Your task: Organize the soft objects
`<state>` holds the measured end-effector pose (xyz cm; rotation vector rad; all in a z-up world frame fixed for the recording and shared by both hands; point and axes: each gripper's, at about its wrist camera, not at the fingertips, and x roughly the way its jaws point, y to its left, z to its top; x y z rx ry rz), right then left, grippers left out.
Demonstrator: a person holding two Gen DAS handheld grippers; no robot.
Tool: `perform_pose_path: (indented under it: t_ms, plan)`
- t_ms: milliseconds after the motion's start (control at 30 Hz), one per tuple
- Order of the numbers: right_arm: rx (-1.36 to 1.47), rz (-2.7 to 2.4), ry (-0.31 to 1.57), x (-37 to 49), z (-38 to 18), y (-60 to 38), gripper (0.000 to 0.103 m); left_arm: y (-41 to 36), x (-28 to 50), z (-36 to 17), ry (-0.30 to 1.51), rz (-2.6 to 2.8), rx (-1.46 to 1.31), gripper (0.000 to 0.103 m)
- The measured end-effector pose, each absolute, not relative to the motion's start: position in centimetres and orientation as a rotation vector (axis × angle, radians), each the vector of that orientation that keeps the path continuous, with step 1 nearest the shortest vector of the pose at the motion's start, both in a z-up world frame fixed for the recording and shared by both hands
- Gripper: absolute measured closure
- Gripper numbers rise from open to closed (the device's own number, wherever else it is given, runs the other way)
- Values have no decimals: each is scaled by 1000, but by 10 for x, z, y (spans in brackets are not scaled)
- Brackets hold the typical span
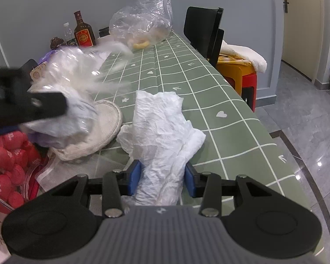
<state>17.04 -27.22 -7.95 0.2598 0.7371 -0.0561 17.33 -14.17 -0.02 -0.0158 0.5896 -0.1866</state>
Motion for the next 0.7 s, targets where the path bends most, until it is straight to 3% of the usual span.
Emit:
perform_pose_path:
  t_ms: [400, 533, 700]
  plan:
    - [301, -24, 583, 147, -52, -272, 71, -120, 130, 56, 482, -239, -42, 55]
    - [366, 105, 464, 129, -32, -264, 85, -104, 108, 78, 426, -259, -35, 55]
    - [466, 238, 394, 115, -9, -250, 89, -81, 79, 109, 328, -268, -28, 55]
